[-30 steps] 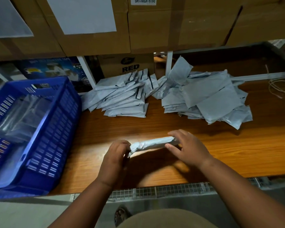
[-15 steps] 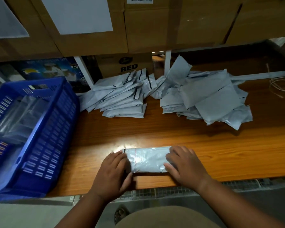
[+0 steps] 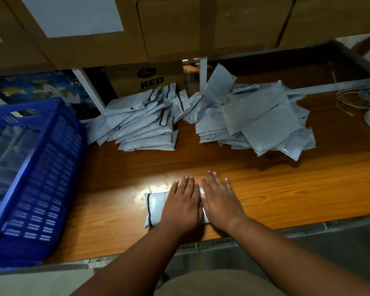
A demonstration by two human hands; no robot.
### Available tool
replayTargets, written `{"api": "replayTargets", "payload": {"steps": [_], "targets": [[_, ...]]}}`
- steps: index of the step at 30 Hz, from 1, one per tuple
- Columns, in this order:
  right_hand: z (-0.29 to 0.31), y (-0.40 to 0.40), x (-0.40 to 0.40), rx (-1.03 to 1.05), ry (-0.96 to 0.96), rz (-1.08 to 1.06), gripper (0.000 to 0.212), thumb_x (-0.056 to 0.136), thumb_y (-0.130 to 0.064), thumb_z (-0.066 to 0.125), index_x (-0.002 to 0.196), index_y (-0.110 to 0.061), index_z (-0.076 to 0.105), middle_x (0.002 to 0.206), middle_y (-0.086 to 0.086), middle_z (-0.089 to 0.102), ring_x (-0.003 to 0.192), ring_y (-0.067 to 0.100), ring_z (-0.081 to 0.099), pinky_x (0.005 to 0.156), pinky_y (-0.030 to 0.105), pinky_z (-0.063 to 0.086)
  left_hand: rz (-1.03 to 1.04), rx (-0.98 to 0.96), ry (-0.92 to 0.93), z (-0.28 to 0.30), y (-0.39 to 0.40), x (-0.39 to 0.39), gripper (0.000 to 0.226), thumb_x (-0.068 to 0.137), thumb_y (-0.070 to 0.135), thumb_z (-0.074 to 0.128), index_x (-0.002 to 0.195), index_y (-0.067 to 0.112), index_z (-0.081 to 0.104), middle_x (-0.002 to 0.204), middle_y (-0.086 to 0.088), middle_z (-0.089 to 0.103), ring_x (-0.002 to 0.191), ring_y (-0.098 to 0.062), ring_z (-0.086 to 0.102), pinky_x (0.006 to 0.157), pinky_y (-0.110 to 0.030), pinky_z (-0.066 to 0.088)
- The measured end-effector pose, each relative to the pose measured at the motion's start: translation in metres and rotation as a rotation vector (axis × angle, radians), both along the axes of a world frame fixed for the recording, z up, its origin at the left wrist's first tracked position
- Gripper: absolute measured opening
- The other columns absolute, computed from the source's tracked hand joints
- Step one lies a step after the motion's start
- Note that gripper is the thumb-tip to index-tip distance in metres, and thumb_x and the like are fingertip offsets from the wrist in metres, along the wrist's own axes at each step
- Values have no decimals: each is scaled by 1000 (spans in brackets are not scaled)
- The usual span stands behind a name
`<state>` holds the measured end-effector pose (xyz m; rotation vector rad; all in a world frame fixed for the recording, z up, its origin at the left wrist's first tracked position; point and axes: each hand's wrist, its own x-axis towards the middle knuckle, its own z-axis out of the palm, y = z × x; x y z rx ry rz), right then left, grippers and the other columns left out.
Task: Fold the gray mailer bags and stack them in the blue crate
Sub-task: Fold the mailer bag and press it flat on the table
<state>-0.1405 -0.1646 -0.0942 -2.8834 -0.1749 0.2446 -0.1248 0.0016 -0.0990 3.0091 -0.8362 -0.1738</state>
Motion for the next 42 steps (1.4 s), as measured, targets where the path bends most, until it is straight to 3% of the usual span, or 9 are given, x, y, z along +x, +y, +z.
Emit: {"api": "replayTargets", "payload": {"steps": [4, 10, 17, 25, 33, 37, 42], "targets": [[-7, -1, -4, -45, -30, 21, 62, 112, -44, 25, 170, -24, 16, 179, 8, 2, 165, 25, -5, 133, 52, 3, 32, -18, -50, -2, -6, -8, 65, 111, 42, 28, 161, 2, 39, 167, -22, 36, 159, -37, 27, 128, -58, 18], [-11, 0, -2, -91, -21, 18, 65, 110, -44, 20, 171, -23, 11, 179, 9, -1, 165, 27, -8, 132, 55, 4, 58, 42, -1, -1, -10, -9, 70, 110, 45, 12, 168, 6, 11, 176, -18, 6, 164, -32, -1, 131, -54, 1], [-13, 0, 0, -133, 3, 32, 67, 111, -44, 21, 172, -22, 2, 178, 10, -15, 163, 27, -18, 133, 55, 3, 45, 38, 68, -2, -8, -8, 72, 109, 45, 10, 168, 6, 1, 176, -18, -8, 163, -30, -13, 131, -54, -1], [-15, -2, 3, -146, 26, 50, 69, 111, -43, 26, 171, -16, 5, 178, 12, -12, 164, 28, -17, 132, 57, 7, 43, -14, 69, -9, -6, -4, 70, 110, 42, 15, 169, 6, 7, 177, -17, -2, 164, -28, -11, 131, -53, 6], [-20, -2, 4, -148, 16, 56, 72, 110, -44, 18, 170, -11, -4, 177, 16, -16, 163, 30, -21, 132, 56, 8, 44, -43, 75, -11, -6, -3, 69, 110, 42, 17, 169, 7, 5, 177, -16, -6, 164, -27, -14, 132, -53, 3], [-14, 0, 2, -145, -8, 54, 71, 110, -44, 21, 171, -11, 4, 177, 16, -12, 163, 31, -17, 132, 56, 6, 44, -53, 65, -1, -7, -6, 69, 110, 43, 14, 169, 9, 5, 177, -14, -4, 164, -26, -13, 131, -53, 4], [-2, -1, 1, -104, 9, 60, 73, 105, -47, 7, 171, -17, 7, 179, 10, -5, 164, 28, -15, 132, 55, 2, 55, -5, 87, 7, -7, -6, 71, 109, 48, 10, 169, 11, 10, 177, -14, 5, 165, -27, -6, 131, -54, -1]]}}
